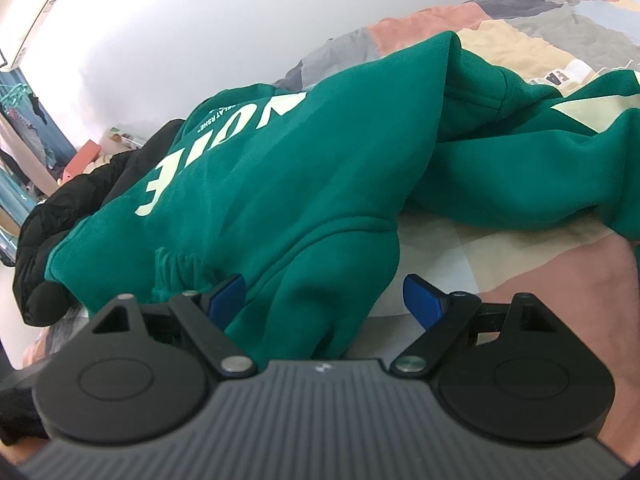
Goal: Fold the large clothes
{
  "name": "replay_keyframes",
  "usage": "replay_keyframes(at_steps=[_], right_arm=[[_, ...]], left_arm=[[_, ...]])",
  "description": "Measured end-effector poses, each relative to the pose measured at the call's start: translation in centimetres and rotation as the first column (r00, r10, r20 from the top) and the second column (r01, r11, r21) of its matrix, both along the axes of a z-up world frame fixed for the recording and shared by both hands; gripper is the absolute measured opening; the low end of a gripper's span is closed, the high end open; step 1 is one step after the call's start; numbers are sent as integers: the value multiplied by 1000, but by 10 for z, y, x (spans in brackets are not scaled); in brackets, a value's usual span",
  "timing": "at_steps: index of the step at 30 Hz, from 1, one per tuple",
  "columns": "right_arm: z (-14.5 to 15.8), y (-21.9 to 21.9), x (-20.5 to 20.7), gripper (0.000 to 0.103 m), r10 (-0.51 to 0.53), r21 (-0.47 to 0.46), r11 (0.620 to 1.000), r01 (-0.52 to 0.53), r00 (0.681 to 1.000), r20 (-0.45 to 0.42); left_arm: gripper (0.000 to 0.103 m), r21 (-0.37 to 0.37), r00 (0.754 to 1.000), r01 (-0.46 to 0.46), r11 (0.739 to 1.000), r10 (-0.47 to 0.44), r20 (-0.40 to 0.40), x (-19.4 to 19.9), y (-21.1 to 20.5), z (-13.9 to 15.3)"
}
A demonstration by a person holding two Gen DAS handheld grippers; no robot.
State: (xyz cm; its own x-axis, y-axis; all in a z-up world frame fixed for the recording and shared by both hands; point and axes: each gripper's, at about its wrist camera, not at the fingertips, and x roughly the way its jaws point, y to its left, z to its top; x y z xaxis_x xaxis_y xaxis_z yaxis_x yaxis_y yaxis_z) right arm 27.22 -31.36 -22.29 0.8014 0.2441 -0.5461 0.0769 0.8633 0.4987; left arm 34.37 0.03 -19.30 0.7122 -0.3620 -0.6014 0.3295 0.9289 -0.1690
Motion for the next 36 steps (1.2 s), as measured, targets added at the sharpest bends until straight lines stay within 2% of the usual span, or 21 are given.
replay_keyframes(at_steps=[1,6,8,11,15,19,26,30,33,35,36], right_arm=[[0,0,0,87,-1,-3,1000,1,1000,0],[4,2,-4,87,-7,-18,1000,7,1000,9],[5,2,-7,87,-8,-19,1000,9,1000,14],[8,2,-10,87,-7,-20,1000,8,1000,23],[11,2,-13,87,2,-11,1000,-2,999,34],[11,2,-16,87,10,0,1000,-10,999,40],[12,2,-19,87,27,19,999,-28,999,46],[13,1,-24,87,37,43,998,-39,998,47],[15,2,-27,87,44,50,998,-47,998,55],[16,1,-28,87,48,63,997,-51,997,58],[16,1,-28,87,49,71,996,-53,997,60]], left_arm=[[9,-14,1000,-9,1000,9,4,-2,4,3],[6,-172,992,-109,979,118,42,-31,46,39],[6,-211,982,-169,963,183,52,-45,69,47],[6,-245,956,-279,928,292,15,-62,102,49],[6,-212,911,-408,888,410,-37,-73,131,48],[6,-167,868,-496,852,491,-70,-83,150,43],[6,-40,760,-647,761,640,-117,-79,175,28],[7,-72,730,-676,733,654,-197,-73,184,18],[8,-99,728,-682,725,659,-192,-75,188,23],[13,-113,730,-681,724,657,-189,-77,188,28],[22,-121,730,-682,721,658,-185,-80,187,32]])
